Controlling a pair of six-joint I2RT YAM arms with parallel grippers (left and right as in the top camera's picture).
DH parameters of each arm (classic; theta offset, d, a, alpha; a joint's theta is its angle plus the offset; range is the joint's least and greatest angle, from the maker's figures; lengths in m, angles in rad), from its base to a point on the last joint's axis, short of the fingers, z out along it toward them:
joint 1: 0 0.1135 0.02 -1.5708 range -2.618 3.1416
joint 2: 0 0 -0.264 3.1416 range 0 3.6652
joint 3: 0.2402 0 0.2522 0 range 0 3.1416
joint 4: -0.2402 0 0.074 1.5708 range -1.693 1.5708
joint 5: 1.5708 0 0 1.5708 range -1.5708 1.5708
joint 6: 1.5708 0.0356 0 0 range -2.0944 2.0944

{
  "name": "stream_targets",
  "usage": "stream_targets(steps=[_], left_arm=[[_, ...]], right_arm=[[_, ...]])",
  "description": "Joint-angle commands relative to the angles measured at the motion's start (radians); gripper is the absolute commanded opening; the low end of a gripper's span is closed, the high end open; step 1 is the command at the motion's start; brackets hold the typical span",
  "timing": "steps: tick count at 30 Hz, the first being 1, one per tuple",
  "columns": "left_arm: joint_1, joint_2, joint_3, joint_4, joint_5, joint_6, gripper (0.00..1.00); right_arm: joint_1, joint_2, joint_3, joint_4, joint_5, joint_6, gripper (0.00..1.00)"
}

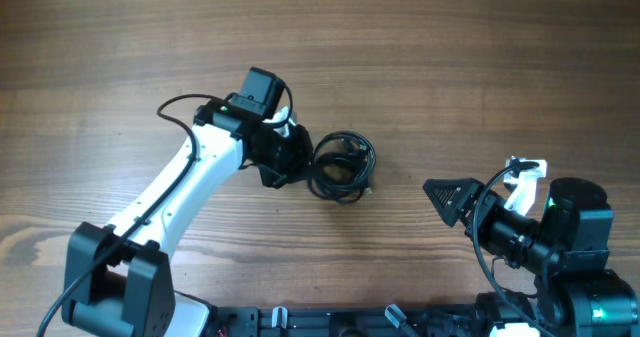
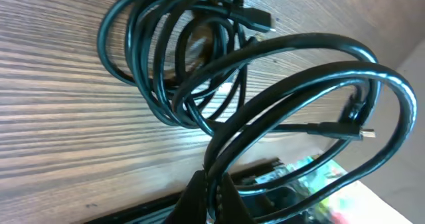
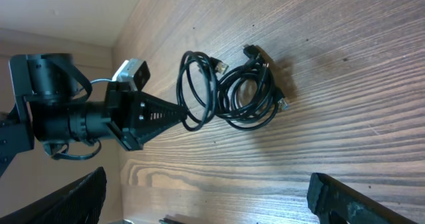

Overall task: Untangle cables
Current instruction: 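Lift the grasped cable loop with the left gripper, pulling it upward-left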

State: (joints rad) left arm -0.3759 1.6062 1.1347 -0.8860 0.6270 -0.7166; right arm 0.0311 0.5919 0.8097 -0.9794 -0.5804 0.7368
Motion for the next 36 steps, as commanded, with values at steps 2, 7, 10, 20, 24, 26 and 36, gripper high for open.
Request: stream_targets(steps=[2,7,10,20,24,26,36], left_arm=[[0.021,-0.024,0.011,0.001,0.072,0.006,0.04],[0.021,-0.043,0.041,0.0,0.072,0.024,0.04],[0.021,-0.076,0.044,0.001,0.072,0.024,0.04],[0.035,-0.122,0.044,-0.008,0.038,0.024,0.04],[0.035,-0.121,0.044,-0.019,-0.047,0.024,0.04],[0.035,-0.121,0.044,-0.053,-0.126,0.023,0.04],[0.036,-0.122,0.044,-0.007,0.101,0.024,0.04]], right_arm=[[-0.002,0.005,0.019,-0.01,0.038,-0.003,1.0],[-0.002,0.005,0.019,-0.012,0.041,-0.003,1.0],[-0.002,0.005,0.019,-0.013,0.041,-0.004,1.0],[-0.002,0.005,0.019,-0.014,0.042,-0.003,1.0],[-0.002,0.005,0.019,-0.017,0.042,-0.004,1.0],[-0.002,0.005,0.019,-0.017,0.048,-0.004,1.0],[-0.002,0.005,0.018,-0.029,0.068,-0.004,1.0]])
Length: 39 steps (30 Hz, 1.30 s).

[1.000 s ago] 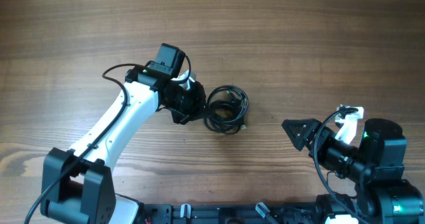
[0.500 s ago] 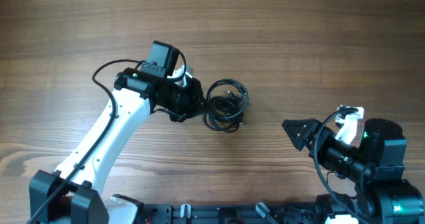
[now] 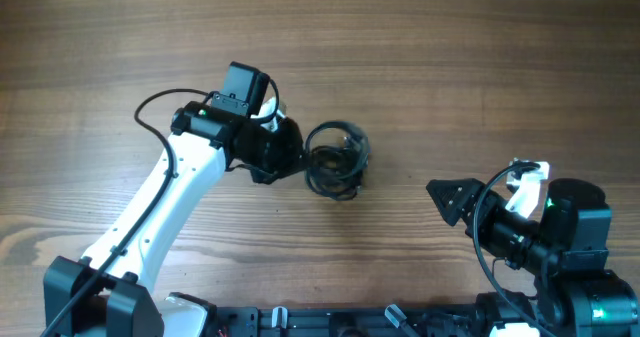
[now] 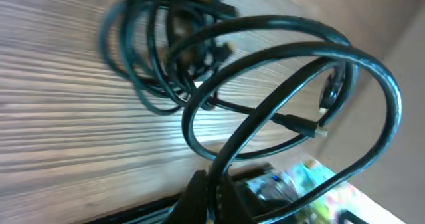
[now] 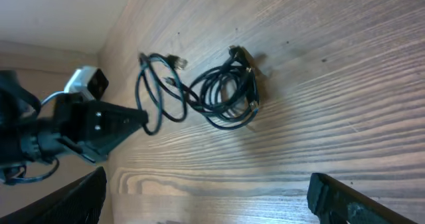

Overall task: Untangle cables
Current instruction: 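Lift the grasped cable loop with the left gripper, pulling it upward-left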

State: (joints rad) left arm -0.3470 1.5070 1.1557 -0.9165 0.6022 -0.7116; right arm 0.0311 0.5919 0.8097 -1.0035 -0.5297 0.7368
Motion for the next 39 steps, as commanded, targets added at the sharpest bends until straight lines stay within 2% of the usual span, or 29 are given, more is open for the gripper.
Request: stream_targets(steps=[1,2,4,5,7,11,16,20,25,29,35,38,39], left_arm=[[0.007,-0.023,0.023,0.021,0.09,0.019,0.04],[0.007,-0.023,0.023,0.011,0.04,0.018,0.04],[0.007,-0.023,0.023,-0.078,-0.206,-0.039,0.04],[0.007,-0.023,0.023,-0.103,-0.233,-0.04,0.04],[0.007,-0.024,0.025,-0.11,-0.192,-0.04,0.04],[0.007,-0.03,0.117,-0.111,0.016,-0.026,0.04],[0.007,-0.05,0.185,-0.128,0.021,-0.026,0.04],[-0.006,-0.05,0.185,-0.19,-0.126,-0.03,0.04],[-0.009,-0.055,0.236,-0.192,-0.034,-0.03,0.04],[-0.009,-0.055,0.322,-0.192,-0.051,-0.03,0.04],[-0.01,-0.054,0.322,-0.336,-0.342,-0.03,0.04],[-0.01,-0.054,0.322,-0.337,-0.348,-0.031,0.04],[-0.01,-0.054,0.327,-0.328,-0.305,-0.03,0.04]], right_arm=[[-0.002,0.005,0.015,-0.004,0.018,-0.003,1.0],[-0.002,0.005,0.014,-0.003,0.018,-0.003,1.0],[-0.002,0.005,0.014,-0.004,0.026,-0.004,1.0],[-0.002,0.005,0.014,-0.004,0.025,-0.003,1.0],[-0.002,0.006,0.014,0.0,0.036,0.0,1.0],[-0.002,0.012,0.014,-0.001,0.036,-0.001,1.0],[-0.002,0.015,0.013,0.0,0.036,0.0,1.0],[-0.002,0.019,0.014,0.0,0.037,0.0,1.0],[-0.002,0.022,0.014,0.001,0.037,0.0,1.0],[-0.002,0.022,0.013,0.0,0.036,-0.001,1.0],[-0.003,0.022,0.013,0.0,0.044,-0.001,1.0],[-0.002,0.022,0.013,0.0,0.044,-0.001,1.0],[-0.002,0.022,0.013,0.0,0.044,-0.002,1.0]])
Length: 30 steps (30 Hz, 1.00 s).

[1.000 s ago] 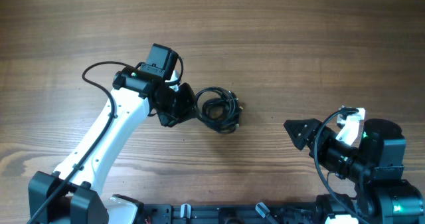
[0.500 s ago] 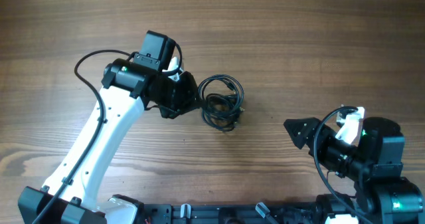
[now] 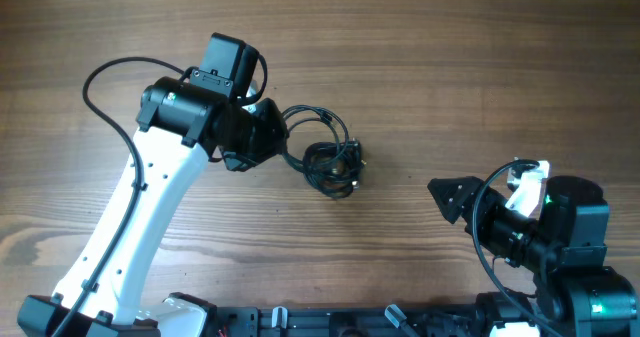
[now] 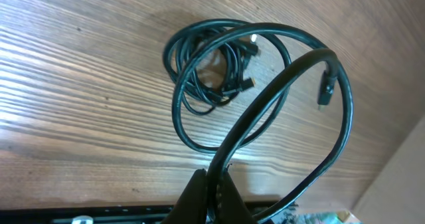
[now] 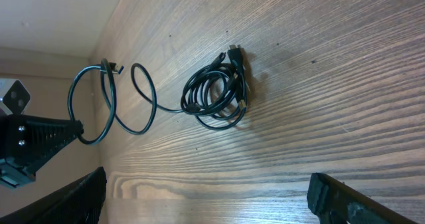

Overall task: Untangle cables
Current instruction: 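Lift the grasped cable loop with the left gripper, pulling it upward-left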

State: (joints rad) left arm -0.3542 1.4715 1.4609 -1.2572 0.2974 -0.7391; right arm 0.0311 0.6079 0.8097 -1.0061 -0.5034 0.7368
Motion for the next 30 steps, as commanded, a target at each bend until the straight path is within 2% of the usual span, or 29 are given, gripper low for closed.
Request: stream_targets(steps=[1,3,9,14,21,24,27,30], left_arm=[[-0.003,-0.019,0.031,0.021,0.036,-0.003,0.04],[-0.003,-0.019,0.079,0.025,0.085,-0.002,0.04],[-0.003,-0.019,0.163,0.008,0.07,-0.001,0.04],[-0.005,-0.019,0.163,-0.13,-0.179,-0.003,0.04],[0.015,-0.019,0.163,-0.156,-0.32,-0.029,0.04],[0.026,-0.019,0.163,-0.15,-0.246,-0.024,0.04],[0.026,-0.021,0.163,-0.095,-0.061,0.053,0.04],[0.026,-0.035,0.163,0.0,0.117,0.054,0.04]], right_arm=[[-0.002,0.006,0.013,0.002,0.018,-0.001,1.0],[-0.002,0.006,0.013,0.002,0.018,-0.002,1.0],[-0.002,0.006,0.013,-0.002,0.018,-0.003,1.0],[-0.002,0.006,0.013,-0.002,0.018,-0.003,1.0],[-0.002,0.006,0.013,-0.008,0.033,-0.002,1.0],[-0.002,0.006,0.013,-0.008,0.033,-0.001,1.0],[-0.002,0.006,0.013,-0.008,0.034,-0.002,1.0],[-0.002,0.006,0.013,-0.01,0.034,-0.003,1.0]])
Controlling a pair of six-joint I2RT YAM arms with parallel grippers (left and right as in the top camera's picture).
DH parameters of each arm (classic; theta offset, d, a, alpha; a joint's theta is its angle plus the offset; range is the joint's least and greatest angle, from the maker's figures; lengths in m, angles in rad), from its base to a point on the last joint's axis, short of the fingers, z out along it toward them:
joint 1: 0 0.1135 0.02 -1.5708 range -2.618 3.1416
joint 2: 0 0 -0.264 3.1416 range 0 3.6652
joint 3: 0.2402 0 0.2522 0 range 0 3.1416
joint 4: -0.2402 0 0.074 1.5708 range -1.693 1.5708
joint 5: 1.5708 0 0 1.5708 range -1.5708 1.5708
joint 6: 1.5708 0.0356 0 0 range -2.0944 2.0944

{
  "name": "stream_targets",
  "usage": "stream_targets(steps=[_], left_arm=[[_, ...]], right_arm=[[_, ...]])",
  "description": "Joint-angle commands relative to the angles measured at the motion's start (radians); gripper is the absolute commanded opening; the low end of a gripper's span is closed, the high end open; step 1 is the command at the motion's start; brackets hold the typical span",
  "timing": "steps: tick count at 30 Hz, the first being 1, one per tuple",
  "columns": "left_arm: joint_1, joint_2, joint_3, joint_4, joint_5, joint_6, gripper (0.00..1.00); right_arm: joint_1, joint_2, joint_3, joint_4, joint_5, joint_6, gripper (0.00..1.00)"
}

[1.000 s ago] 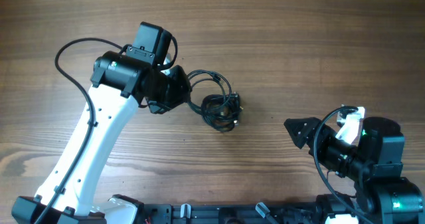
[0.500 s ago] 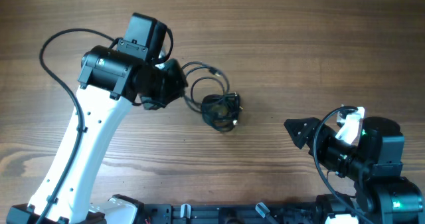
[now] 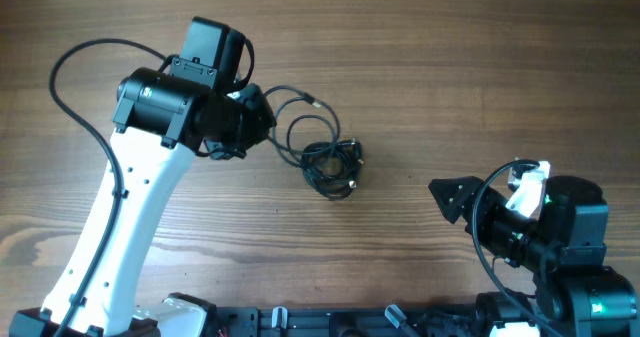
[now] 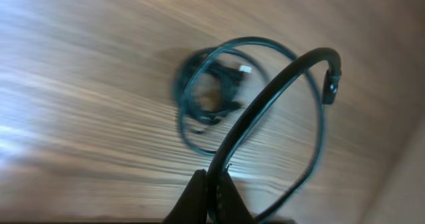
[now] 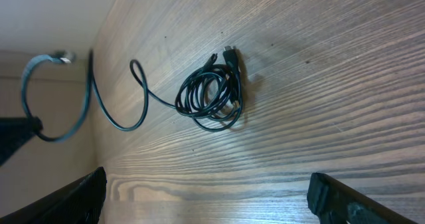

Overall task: Untangle cables
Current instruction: 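Lift the grasped cable loop with the left gripper, pulling it upward-left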

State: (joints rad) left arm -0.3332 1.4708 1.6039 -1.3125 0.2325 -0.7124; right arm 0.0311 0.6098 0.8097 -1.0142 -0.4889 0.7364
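Note:
A black cable bundle [image 3: 332,167] lies coiled on the wooden table [image 3: 450,67], also seen as the bundle [image 5: 209,98] in the right wrist view. One black cable [image 3: 290,127] runs up out of it in a loose loop to my left gripper [image 3: 250,117], raised left of the bundle. The left gripper [image 4: 212,184] is shut on that cable [image 4: 265,104], whose plug end [image 4: 330,88] hangs free. My right gripper [image 3: 450,199] sits at the lower right, far from the bundle, its fingers [image 5: 66,197] spread wide with nothing between them.
The left arm's white link [image 3: 110,237] slants from the lower left up to the gripper. The right arm's black body [image 3: 560,237] fills the lower right corner. A dark rail [image 3: 330,322] runs along the table's near edge.
My left gripper has moved up and to the left with the cable in it. More cable is drawn out of the bundle into a wider loop. The right arm has not moved.
My left gripper was shut on a cable loop right beside the bundle. Then it stood further left with the loop lifted. Then it was higher, a strand trailing out of the bundle, and now that strand is longer still.

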Motion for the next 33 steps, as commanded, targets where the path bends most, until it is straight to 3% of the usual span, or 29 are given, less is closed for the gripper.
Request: stream_targets(steps=[1,9,19,29,33], left_arm=[[0.005,-0.04,0.02,0.071,0.19,0.027,0.04],[0.005,-0.158,0.026,0.09,0.008,-0.027,0.04],[0.005,-0.246,0.027,0.127,0.009,-0.042,0.04],[0.005,-0.391,0.027,0.292,0.009,-0.194,0.04],[0.005,-0.405,0.027,0.296,0.009,-0.193,0.04]], right_arm=[[-0.002,0.004,0.013,-0.002,0.019,-0.003,1.0],[-0.002,0.004,0.013,-0.008,0.03,-0.003,1.0],[-0.002,0.011,0.013,-0.008,0.031,-0.003,1.0],[-0.002,0.041,0.013,0.007,0.014,-0.055,1.0],[-0.002,0.041,0.013,0.019,-0.005,-0.052,1.0]])
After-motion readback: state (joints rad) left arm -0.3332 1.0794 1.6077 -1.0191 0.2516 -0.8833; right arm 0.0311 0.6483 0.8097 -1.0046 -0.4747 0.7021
